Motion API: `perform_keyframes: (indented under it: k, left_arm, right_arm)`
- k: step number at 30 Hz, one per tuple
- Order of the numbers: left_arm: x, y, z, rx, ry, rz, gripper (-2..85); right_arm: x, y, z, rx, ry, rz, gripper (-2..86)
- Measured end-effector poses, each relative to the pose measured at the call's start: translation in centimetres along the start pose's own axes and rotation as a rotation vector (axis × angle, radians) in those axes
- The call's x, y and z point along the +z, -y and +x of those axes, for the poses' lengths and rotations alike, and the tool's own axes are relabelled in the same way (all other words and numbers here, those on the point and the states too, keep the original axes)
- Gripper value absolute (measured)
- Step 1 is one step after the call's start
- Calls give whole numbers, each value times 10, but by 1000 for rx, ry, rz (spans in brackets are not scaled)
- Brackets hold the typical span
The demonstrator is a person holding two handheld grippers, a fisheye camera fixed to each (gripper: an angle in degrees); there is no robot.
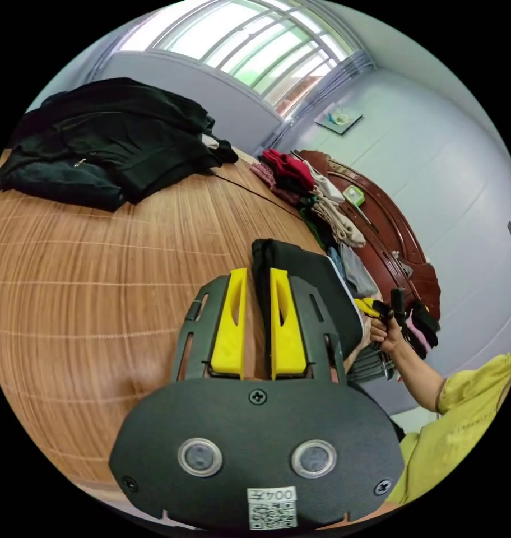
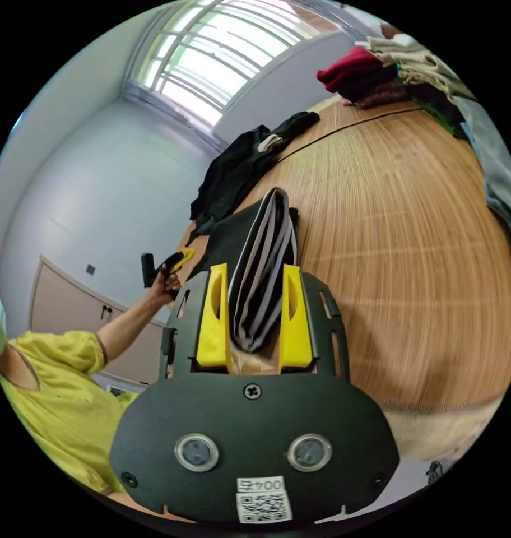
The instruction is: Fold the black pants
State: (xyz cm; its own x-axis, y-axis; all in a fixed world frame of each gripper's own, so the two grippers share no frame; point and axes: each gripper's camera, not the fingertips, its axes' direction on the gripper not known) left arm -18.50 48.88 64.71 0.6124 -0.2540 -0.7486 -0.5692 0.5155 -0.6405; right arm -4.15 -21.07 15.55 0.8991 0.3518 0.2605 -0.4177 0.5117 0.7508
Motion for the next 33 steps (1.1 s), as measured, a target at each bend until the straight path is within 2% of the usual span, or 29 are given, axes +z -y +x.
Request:
perform_keyframes:
  k: [5, 9, 13, 18, 22, 25, 30, 33]
  left_arm:
    - [-55, -110, 33, 185, 57, -91, 105]
    - [-48, -155, 63, 321, 134, -177, 128]
    - [-42, -151, 83, 400, 211, -216, 133]
    - [-37, -126, 86, 449, 215, -286, 121]
    - [-44, -114, 107, 541, 216, -322, 76]
    - [-58, -103, 120, 532, 272, -338, 51]
    - [-125, -100, 125, 535, 220, -322, 43]
    - [-132, -129, 122, 544, 266, -411, 43]
  right_arm:
    - [8, -103, -60, -207, -257, 87, 142]
    - [30, -117, -82, -272, -352, 51, 136]
    - [52, -112, -94, -327, -409, -46, 129]
    - [74, -109, -100, -352, -447, -117, 127]
    - [87, -107, -111, -382, -468, -135, 89]
    - [91, -102, -125, -404, -507, -160, 57]
    - [66, -112, -138, -355, -385, -131, 48]
    - [81, -138, -127, -301, -362, -202, 49]
